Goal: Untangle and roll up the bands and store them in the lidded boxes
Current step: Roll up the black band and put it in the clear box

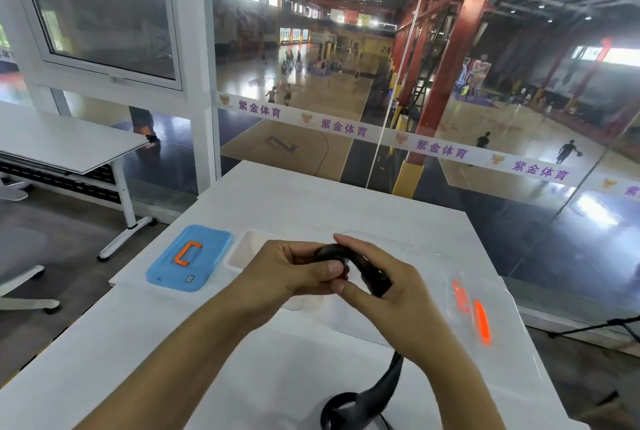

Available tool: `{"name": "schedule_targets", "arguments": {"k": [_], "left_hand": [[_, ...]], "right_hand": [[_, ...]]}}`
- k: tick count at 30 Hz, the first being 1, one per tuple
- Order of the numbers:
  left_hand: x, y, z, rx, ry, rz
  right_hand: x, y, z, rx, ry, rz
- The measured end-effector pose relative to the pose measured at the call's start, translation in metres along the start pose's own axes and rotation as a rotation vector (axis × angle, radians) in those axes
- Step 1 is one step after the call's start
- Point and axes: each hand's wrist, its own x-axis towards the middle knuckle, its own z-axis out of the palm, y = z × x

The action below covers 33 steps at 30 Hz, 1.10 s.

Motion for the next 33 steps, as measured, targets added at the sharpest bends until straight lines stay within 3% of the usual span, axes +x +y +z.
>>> {"name": "schedule_targets", "arguments": {"k": [5,10,18,27,33], "left_hand": [[0.004,-0.015,0.026,-0.181,0.251,0.02],[-0.001,-0.031,0.043,-0.196,0.341,-0.084],[0.001,-0.03,0.016,-0.098,0.157,-0.128],[0.005,-0.032,0.028,-0.375,0.185,-0.051],[0.002,-0.02,0.012,-0.237,0.012,-0.126]], "right_hand": [[-0.008,0.004,0.043,-0.128,0.141,0.078],[-0.007,0.015,0.068,-0.153,0.34,0.193],[0.003,0.028,0.038,-0.303,0.14,0.102],[0.007,0.021,0.04,-0.395,0.281,0.037],[0.013,0.026,0.02,-0.369,0.052,-0.017]]}}
